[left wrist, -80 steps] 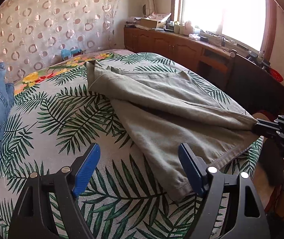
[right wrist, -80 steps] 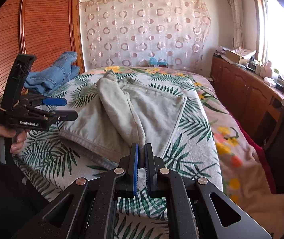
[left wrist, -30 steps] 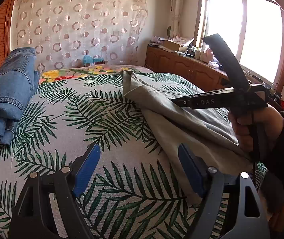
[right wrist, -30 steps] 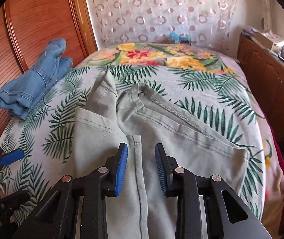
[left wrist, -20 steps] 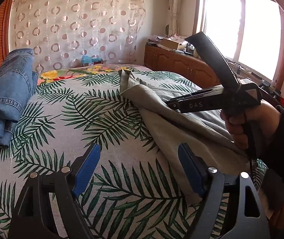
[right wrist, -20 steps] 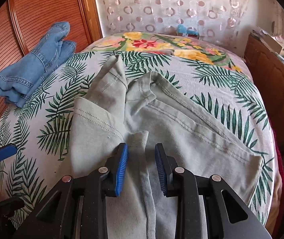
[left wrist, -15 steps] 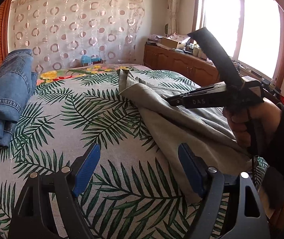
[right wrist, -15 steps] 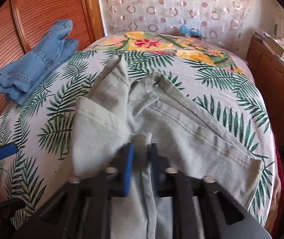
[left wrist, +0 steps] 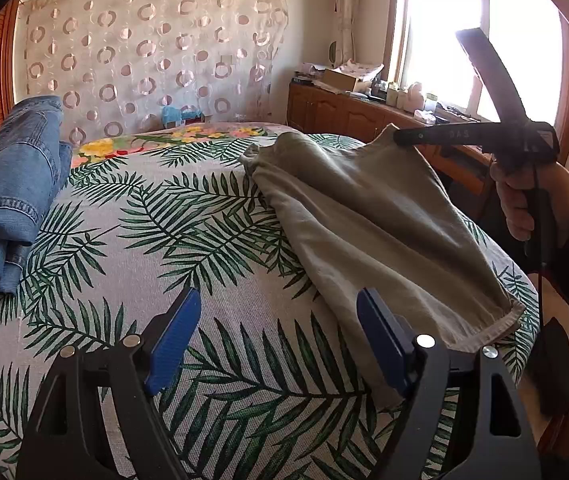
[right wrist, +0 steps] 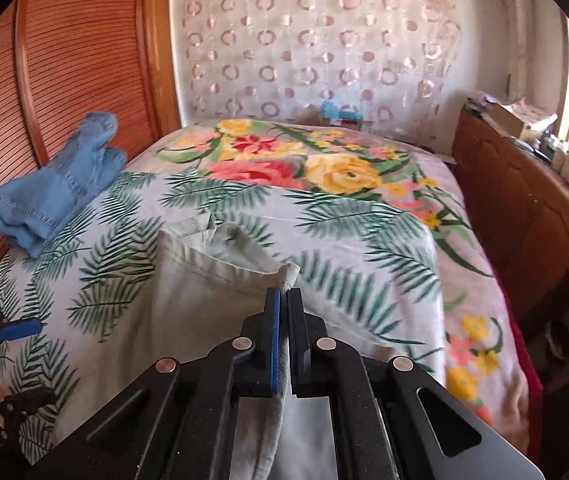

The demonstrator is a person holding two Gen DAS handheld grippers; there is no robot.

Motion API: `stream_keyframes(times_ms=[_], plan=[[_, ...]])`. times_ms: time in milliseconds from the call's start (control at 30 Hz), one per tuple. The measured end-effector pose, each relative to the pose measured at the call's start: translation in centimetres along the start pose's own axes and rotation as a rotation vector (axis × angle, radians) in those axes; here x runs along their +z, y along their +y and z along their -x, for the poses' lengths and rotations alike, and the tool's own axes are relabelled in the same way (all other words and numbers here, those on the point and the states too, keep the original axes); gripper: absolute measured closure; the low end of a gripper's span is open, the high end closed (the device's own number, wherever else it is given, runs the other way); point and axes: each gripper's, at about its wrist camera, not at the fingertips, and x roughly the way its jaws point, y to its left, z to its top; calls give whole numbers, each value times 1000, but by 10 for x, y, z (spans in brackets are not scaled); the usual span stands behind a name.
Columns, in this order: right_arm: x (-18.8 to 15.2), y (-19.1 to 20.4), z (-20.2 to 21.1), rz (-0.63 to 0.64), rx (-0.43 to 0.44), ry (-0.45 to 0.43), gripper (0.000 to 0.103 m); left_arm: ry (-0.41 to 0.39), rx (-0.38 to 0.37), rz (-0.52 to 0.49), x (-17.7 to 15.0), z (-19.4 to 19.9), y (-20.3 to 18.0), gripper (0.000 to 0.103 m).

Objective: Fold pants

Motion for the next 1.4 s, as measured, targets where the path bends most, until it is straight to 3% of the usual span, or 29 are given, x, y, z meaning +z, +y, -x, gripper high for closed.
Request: stream_keyframes(times_ms=[533,933,1000,1067,1400], plan=[[-19,-29,-23,-54,-172,44,100,5,2,-6,0,-1,0,22],[-21,-38,-24,-74,-163,90,100,6,4,-9,0,-1,0,22],[-23,-38,-17,-74,-158,85,93,8,3,-10,0,-1,0,22],[-26,-34,-7,-64,-173,75,81,8,4,-11,0,-1,1,22],[-81,6,56,-53,-89,18,63,12,6,-16,0,-2,1,22]])
